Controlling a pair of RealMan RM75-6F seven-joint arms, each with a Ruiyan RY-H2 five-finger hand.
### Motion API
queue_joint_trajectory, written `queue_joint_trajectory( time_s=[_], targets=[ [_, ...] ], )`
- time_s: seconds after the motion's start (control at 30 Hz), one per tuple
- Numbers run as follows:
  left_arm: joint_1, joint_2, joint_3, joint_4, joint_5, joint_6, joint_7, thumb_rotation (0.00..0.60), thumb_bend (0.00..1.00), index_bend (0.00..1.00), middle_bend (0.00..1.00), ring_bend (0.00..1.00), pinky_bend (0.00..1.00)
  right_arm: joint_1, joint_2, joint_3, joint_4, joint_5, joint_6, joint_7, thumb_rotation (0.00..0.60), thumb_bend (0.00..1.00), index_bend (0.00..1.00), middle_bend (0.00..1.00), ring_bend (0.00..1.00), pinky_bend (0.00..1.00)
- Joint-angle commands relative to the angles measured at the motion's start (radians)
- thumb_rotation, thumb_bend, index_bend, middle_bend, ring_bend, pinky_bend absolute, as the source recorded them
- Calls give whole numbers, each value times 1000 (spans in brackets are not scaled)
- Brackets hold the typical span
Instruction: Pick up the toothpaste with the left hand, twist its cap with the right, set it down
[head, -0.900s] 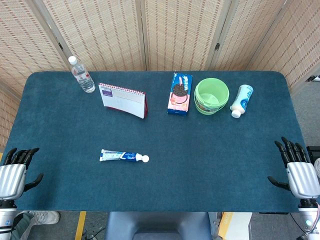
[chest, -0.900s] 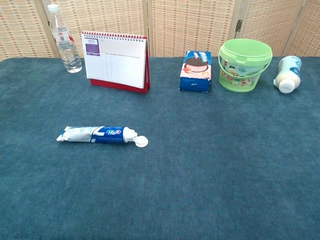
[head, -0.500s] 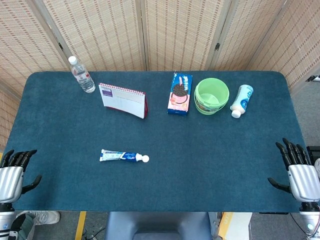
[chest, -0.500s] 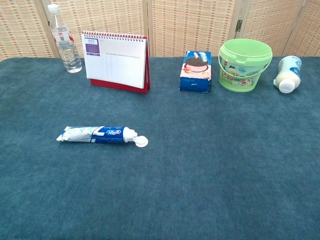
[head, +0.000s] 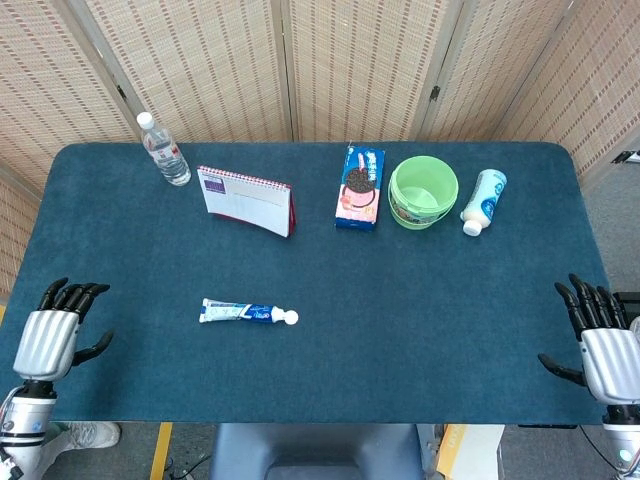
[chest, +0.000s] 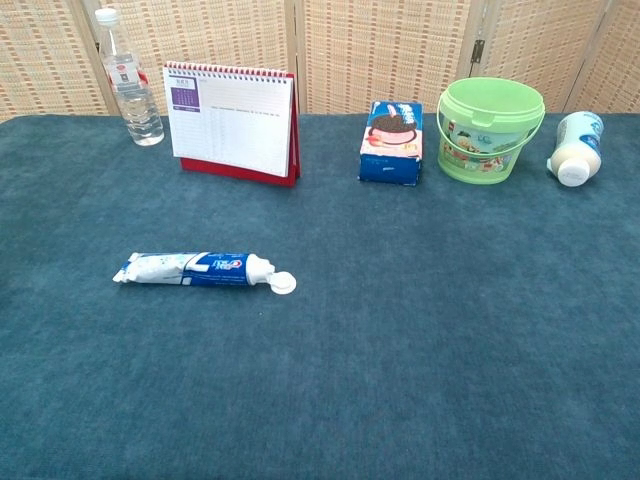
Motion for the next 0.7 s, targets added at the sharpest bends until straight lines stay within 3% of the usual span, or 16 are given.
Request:
queue_joint_trajectory(
  time_s=[0.03, 0.4, 0.7],
  targets=[
    [-60, -9, -21, 0, 4, -71, -21, 600, 296, 252, 304, 262, 171, 1, 5, 2, -5, -2, 1, -1, 600, 0, 0, 0, 0, 0],
    [-258, -90, -58, 35, -14, -299, 38, 600, 294, 211, 304, 241, 166, 9, 26, 6, -28, -14, -2, -9, 600, 0, 0, 0, 0, 0],
    [-352, -223, -75, 113, -122, -402, 154, 600, 296, 261, 304, 259, 167, 14, 24, 7, -24, -9, -13, 1, 600, 0, 0, 0, 0, 0]
  ],
)
